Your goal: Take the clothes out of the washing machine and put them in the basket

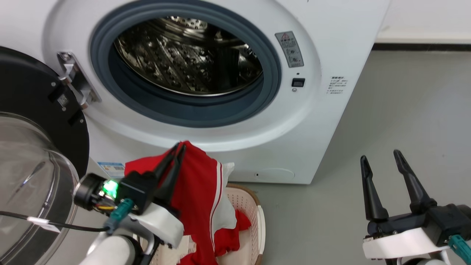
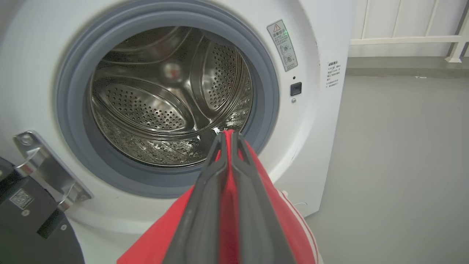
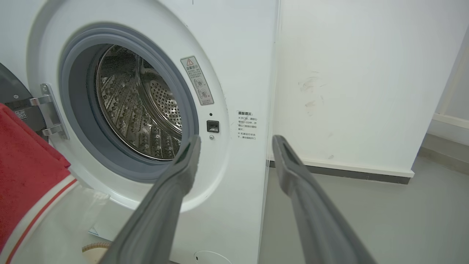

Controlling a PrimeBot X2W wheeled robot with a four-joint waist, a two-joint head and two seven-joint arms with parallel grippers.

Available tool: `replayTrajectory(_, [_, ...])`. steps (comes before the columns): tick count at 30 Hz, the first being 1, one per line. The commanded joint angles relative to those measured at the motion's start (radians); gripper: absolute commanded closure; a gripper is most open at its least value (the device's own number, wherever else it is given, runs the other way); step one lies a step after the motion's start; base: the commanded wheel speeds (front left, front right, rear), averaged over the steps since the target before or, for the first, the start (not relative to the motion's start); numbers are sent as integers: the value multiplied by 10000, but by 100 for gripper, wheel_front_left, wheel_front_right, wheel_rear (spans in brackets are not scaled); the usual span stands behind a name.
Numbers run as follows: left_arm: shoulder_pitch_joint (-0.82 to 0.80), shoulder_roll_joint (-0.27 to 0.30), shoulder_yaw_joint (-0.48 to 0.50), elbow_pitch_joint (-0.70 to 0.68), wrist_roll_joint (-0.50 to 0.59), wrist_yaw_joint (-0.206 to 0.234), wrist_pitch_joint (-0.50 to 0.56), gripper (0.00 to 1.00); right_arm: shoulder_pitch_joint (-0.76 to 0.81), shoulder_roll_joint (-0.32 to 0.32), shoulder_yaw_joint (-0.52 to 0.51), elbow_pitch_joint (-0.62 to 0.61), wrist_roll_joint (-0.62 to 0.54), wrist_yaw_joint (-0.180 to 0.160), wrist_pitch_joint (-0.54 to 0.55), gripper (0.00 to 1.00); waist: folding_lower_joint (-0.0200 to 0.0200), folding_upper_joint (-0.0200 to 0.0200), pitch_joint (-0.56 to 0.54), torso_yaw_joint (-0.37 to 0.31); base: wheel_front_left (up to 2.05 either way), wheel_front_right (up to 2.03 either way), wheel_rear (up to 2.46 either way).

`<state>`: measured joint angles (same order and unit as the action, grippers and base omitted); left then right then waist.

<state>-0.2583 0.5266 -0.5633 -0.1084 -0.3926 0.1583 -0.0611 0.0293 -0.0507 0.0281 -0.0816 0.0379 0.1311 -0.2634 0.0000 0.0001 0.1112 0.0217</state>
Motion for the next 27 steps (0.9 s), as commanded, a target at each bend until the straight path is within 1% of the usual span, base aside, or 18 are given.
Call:
replayTrajectory(1, [112,-52,-51,81,-2,-45,-52,100,-138,8,-5,-27,-27,-7,-20,0,0,-1,275,0,0,0,0])
replayTrajectory(6, [242,-284,-429,872,-126,-351,-252,100,-567,10,-90,-140,-95,-7,-20,0,0,-1,1085,-73,0,0,0])
replayTrajectory(8, [142,-344,-571,1345,-79,-504,-336,100,-771,8,-115,-185,-123,-7,-20,0,0,-1,1427,-111,0,0,0])
replayTrajectory(10, [-35,-554,-641,1831,-167,-626,-476,100,-1010,10,-110,-257,-183,-7,-20,0,0,-1,1854,-173,0,0,0])
replayTrajectory(12, [-243,-620,-795,2423,-11,-751,-538,100,-1238,8,-105,-317,-222,-7,-20,0,0,-1,2267,-248,0,0,0])
replayTrajectory(19, [-1286,-1465,-997,4595,-205,-1336,-989,100,-2043,11,-231,-579,-285,-7,-20,0,0,-1,3825,-524,0,0,0])
replayTrajectory(27, [-3090,-2316,-1297,7789,-116,-2096,-1228,100,-2886,10,-470,-873,-226,-7,-20,0,0,-1,5550,-734,0,0,0])
